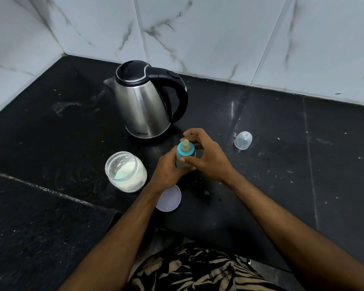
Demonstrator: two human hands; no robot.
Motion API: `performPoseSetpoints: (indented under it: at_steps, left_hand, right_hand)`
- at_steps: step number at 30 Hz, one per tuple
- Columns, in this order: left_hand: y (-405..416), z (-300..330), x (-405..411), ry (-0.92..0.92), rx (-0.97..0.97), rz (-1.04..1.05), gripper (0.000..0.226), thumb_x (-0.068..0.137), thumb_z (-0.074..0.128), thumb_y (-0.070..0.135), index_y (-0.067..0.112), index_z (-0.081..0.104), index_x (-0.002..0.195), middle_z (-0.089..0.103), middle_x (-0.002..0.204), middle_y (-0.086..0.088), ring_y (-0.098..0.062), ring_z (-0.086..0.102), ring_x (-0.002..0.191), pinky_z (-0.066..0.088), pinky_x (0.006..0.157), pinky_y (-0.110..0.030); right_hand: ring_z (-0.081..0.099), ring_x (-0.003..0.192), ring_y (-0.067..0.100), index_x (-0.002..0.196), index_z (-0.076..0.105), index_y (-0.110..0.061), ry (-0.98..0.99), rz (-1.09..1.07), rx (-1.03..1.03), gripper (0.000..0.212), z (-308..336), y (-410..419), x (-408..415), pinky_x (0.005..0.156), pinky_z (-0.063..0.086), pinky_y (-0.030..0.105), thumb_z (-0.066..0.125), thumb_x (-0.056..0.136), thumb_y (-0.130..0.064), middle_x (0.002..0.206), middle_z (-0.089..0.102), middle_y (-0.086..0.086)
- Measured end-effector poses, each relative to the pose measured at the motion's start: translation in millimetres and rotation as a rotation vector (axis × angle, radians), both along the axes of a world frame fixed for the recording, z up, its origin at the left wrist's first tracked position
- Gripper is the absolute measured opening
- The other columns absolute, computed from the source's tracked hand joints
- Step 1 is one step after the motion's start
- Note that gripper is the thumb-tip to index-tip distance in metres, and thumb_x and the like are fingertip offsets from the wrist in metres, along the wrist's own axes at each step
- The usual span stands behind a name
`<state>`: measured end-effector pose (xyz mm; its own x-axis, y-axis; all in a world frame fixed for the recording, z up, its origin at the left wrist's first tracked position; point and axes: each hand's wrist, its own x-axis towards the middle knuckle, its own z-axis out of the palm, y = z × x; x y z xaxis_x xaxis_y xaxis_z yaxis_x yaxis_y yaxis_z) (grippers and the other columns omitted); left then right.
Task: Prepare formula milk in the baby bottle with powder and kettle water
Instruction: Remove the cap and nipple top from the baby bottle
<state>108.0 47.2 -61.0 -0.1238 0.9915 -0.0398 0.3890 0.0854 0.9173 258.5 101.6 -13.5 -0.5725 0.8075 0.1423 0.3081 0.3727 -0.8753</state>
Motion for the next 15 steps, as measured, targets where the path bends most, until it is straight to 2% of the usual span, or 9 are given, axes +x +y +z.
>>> performPoseSetpoints:
  at_steps: [3,6,8,11,13,15]
  left_hand:
    - [0,-2,-1,0.031,0.023,-0.002,0.056,0.081,0.082,0.021,0.020,0.058,0.131,0.069,0.117,0.010,0.003,0.065,0.108,0.054,0.092,-0.020]
    - [-1,-1,0,0.040,0.041,-0.003,0.057,0.084,0.080,0.021,0.019,0.056,0.136,0.069,0.120,0.010,0.003,0.064,0.109,0.054,0.091,-0.018]
    - [-1,-1,1,0.023,0.032,-0.005,0.060,0.083,0.081,0.020,0.020,0.055,0.137,0.068,0.122,0.010,0.002,0.064,0.110,0.052,0.091,-0.015]
    - [-1,-2,0,0.028,0.019,0.004,0.060,0.082,0.081,0.020,0.021,0.055,0.136,0.067,0.120,0.012,0.006,0.063,0.108,0.050,0.090,-0.011]
    - [-1,-3,-1,0.039,0.023,0.002,0.056,0.083,0.080,0.021,0.021,0.056,0.134,0.068,0.118,0.011,0.006,0.064,0.107,0.051,0.090,-0.013]
    - [-1,-2,0,0.042,0.026,-0.001,0.054,0.085,0.079,0.023,0.020,0.056,0.134,0.068,0.119,0.010,0.004,0.064,0.108,0.052,0.091,-0.015]
  right_hand:
    - [0.053,0.119,0.006,0.135,0.046,-0.019,-0.037,0.040,0.025,0.074,0,2,4,0.102,0.046,0.026,0.085,0.073,-0.023,0.127,0.055,-0.002]
    - [0.054,0.105,0.011,0.129,0.050,-0.021,-0.046,-0.136,0.105,0.075,-1,-7,-4,0.093,0.048,0.031,0.087,0.067,-0.039,0.112,0.056,-0.002]
    - [0.055,0.101,0.013,0.127,0.051,-0.020,-0.069,-0.193,0.123,0.070,0,-10,-7,0.091,0.047,0.032,0.085,0.069,-0.037,0.107,0.060,-0.003]
    - [0.055,0.107,0.013,0.131,0.047,-0.017,-0.041,-0.134,0.106,0.066,2,-10,-6,0.093,0.047,0.032,0.079,0.074,-0.027,0.114,0.061,-0.003]
    - [0.053,0.115,0.011,0.134,0.045,-0.017,-0.036,-0.101,0.114,0.069,2,-12,-5,0.098,0.048,0.035,0.073,0.072,-0.030,0.125,0.056,-0.002]
    - [0.052,0.116,0.012,0.135,0.045,-0.018,-0.066,-0.141,0.136,0.074,0,-13,-6,0.099,0.048,0.037,0.074,0.070,-0.039,0.127,0.053,-0.001]
